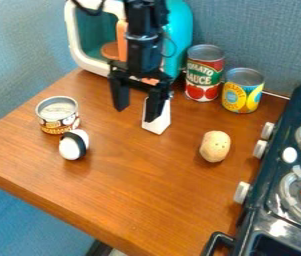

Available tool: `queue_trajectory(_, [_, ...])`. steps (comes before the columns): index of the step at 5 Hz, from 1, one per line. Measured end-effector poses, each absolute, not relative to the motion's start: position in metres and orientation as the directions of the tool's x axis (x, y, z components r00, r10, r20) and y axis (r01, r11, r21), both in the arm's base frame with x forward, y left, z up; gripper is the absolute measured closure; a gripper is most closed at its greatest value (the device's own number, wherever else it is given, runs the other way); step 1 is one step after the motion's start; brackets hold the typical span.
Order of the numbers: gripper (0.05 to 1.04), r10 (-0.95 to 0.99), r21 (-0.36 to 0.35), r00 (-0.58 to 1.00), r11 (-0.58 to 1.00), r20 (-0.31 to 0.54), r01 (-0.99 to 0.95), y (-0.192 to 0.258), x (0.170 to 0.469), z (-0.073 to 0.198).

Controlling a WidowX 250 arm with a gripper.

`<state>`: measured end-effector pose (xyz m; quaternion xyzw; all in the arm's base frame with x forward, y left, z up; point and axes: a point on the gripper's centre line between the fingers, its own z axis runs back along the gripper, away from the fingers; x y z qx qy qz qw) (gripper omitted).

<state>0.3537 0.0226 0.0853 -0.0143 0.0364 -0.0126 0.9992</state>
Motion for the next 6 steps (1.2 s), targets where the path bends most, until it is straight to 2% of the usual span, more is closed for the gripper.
queue_trajectory(1, [0.083, -0.099, 0.017, 0.992, 0.995, -0.074, 0.101, 0.010, 0.363, 0.093])
queue_trajectory(3, [0.083, -0.097, 0.050, 0.993, 0.994, -0.069, 0.101, 0.015, 0.373, 0.108])
queue_trajectory(4, [0.083, -0.097, 0.052, 0.993, 0.994, -0.063, 0.101, 0.016, 0.377, 0.115])
queue_trajectory(6, [0.083, -0.138, 0.035, 0.986, 0.989, -0.092, 0.142, 0.023, 0.396, 0.108])
